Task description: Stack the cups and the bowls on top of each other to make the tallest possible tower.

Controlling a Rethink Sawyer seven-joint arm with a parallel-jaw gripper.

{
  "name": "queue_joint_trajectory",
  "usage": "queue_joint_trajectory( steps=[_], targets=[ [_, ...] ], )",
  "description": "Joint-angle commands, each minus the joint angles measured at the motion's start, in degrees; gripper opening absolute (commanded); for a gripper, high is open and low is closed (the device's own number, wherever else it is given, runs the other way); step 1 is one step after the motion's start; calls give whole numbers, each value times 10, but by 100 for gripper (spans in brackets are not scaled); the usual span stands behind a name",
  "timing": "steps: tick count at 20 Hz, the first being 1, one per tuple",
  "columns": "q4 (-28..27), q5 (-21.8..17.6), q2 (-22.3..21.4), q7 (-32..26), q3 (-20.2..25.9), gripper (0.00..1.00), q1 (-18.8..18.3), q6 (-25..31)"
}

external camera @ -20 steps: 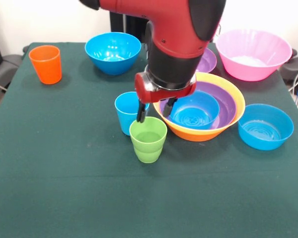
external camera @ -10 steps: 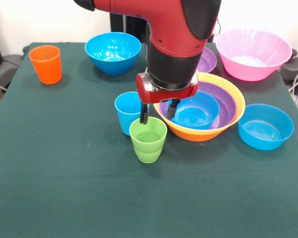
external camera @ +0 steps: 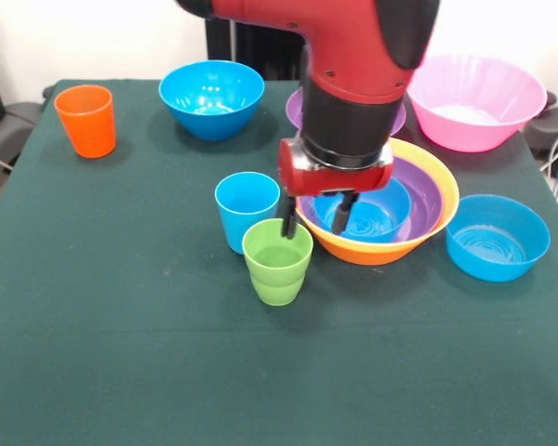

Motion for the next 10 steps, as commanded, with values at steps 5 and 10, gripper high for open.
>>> queue_joint_trajectory(
  steps=[5, 10],
  targets=[
    [35, -18, -17, 53, 19, 100, 33, 46],
    [10, -24, -17, 37, 20, 100, 44, 75]
  ],
)
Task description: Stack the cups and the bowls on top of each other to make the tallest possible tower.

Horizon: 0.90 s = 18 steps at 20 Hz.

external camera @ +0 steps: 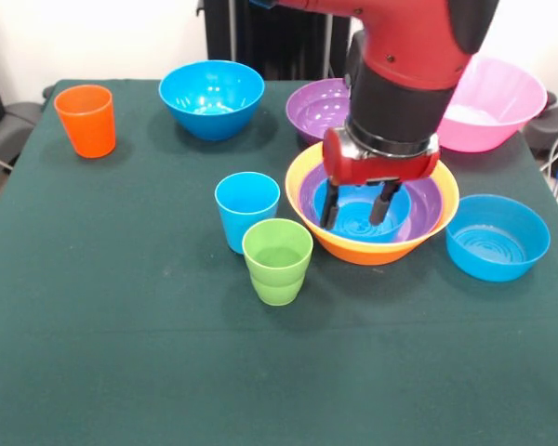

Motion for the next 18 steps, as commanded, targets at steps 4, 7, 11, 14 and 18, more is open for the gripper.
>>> queue_joint_trajectory(
  steps=[4, 7, 11, 14, 18],
  targets=[
    [-36, -24, 14, 24, 23, 100, 17, 85],
    [-46, -18, 32, 35, 28, 100, 14, 72],
    [-53, 12, 58, 65, 49, 100, 5, 48],
    [-52, 29, 71, 99, 45, 100, 7, 26],
    [-63, 44, 87, 107, 41, 100, 8, 38]
  ],
)
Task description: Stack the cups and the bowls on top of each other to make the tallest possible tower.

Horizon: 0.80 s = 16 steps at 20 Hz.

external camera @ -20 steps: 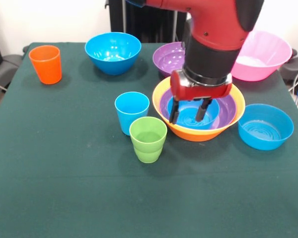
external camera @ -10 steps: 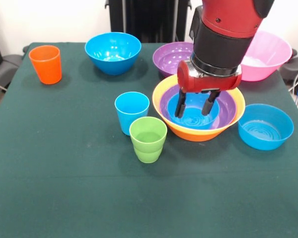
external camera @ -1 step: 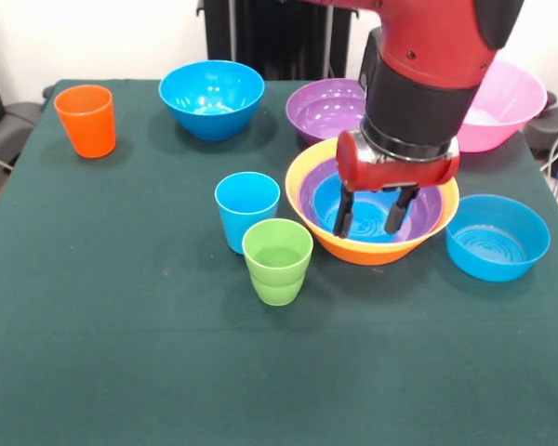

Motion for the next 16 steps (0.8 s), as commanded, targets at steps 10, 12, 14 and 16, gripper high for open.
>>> queue_joint_trajectory(
  steps=[10, 12, 14, 16],
  targets=[
    [-35, 35, 79, 142, 2, 100, 24, 76],
    [-25, 31, 67, 141, -6, 100, 30, 79],
    [-17, 27, 57, 143, -13, 100, 38, 83],
    [-16, 23, 53, 145, -19, 100, 44, 84]
  ],
)
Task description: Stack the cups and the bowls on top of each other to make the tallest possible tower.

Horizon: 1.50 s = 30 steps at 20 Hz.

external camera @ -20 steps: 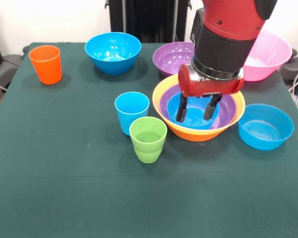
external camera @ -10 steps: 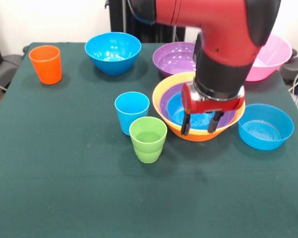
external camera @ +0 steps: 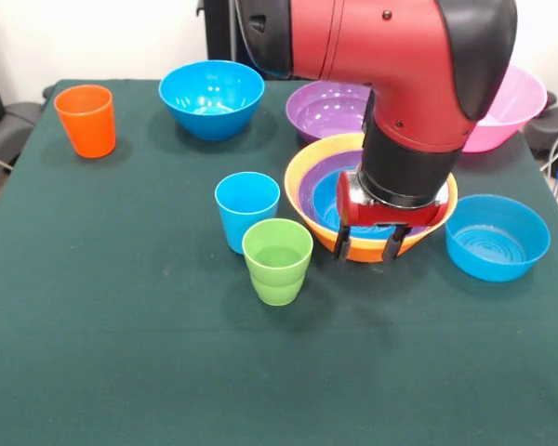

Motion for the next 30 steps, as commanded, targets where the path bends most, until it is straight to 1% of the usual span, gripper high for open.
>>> queue_joint_trajectory(
  steps=[1, 5, 8, 10, 14, 17, 23, 26, 27, 30],
  targets=[
    [16, -14, -16, 76, 6, 100, 32, 78],
    [30, -17, -38, 69, 1, 100, 42, 73],
    [30, -19, -42, 64, -4, 100, 48, 59],
    [18, -26, -40, 57, -9, 100, 50, 46],
    [-8, -22, -35, 51, -10, 100, 49, 67],
    [-4, -27, -39, 41, -12, 100, 51, 60],
    [26, -21, -53, 33, 1, 100, 48, 64],
    [31, -17, -56, 43, -2, 100, 52, 75],
    [25, -14, -53, 48, -2, 100, 51, 87],
    [38, -7, -58, 64, -3, 100, 52, 86]
  ],
)
